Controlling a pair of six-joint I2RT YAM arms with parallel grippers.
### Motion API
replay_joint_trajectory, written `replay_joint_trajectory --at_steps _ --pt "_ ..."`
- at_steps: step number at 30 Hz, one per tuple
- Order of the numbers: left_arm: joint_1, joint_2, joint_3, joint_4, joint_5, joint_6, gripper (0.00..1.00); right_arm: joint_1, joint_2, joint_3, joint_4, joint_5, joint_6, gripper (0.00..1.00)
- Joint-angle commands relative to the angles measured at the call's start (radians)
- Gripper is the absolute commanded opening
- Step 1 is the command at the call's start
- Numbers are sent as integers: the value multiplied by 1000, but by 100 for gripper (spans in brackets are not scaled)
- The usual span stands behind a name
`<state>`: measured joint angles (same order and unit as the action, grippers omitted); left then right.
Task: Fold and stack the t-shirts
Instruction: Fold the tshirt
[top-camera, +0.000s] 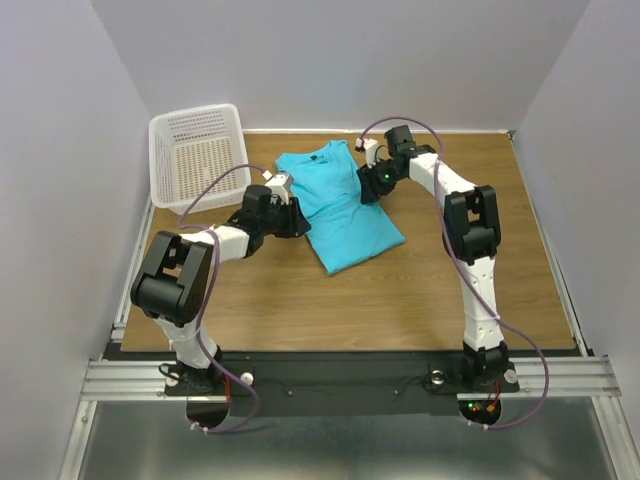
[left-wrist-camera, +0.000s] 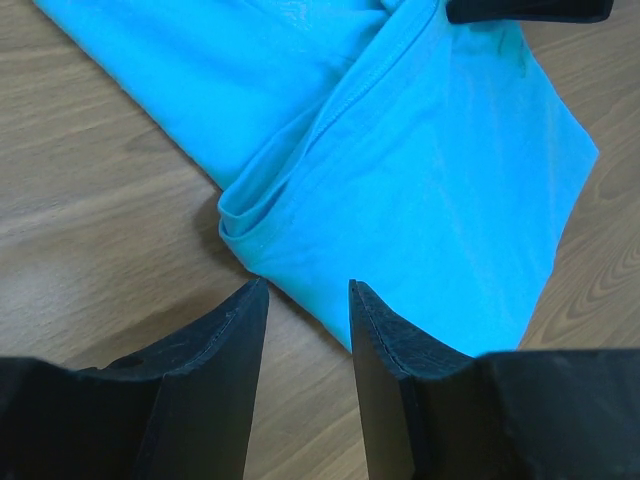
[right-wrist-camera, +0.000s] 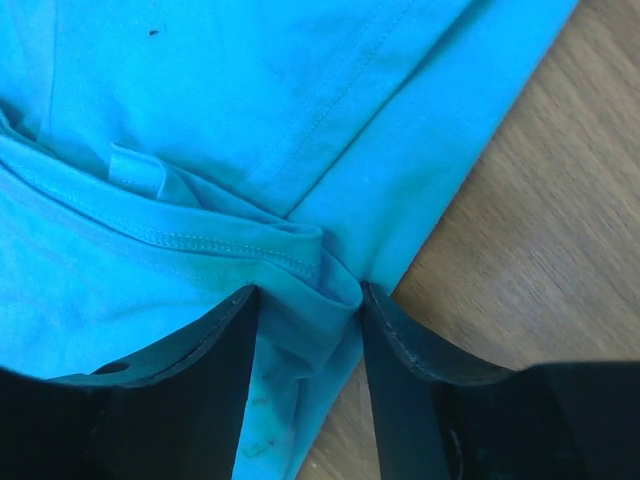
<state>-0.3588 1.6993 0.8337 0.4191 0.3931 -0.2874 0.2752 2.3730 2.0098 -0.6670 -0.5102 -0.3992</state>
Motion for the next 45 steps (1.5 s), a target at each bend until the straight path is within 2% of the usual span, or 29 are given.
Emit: replay_joint_trajectory --at_steps 1,2,9,15,24,35,38,41,42,44,45 --pt "-6 20 45 24 4 5 49 -5 3 43 20 -59 8 50" --pt "-6 25 50 23 3 7 49 -4 5 47 17 -60 8 48" --pt "-6 57 88 7 -2 24 49 -4 -12 61 14 -63 -3 14" --pt "-6 74 122 -9 -20 36 49 -5 -35 56 15 -60 -7 1" --pt "-11 77 166 -111 -161 85 49 -5 -47 55 15 -63 -7 1" --pt "-14 152 223 -126 -54 132 49 -5 -52 52 15 -70 -7 1" --pt "-14 169 235 -121 -27 137 46 -5 -54 52 15 -67 -9 1" --pt "-15 178 248 -126 -17 142 37 -8 -55 52 15 -70 -9 1" --pt "-14 180 252 -129 -13 143 25 -7 -60 53 15 -70 -9 1" --pt "-14 174 255 -129 -13 146 6 -7 -61 52 15 -68 -7 1" --pt "-14 171 255 -126 -14 146 0 -8 -63 52 15 -67 -9 1"
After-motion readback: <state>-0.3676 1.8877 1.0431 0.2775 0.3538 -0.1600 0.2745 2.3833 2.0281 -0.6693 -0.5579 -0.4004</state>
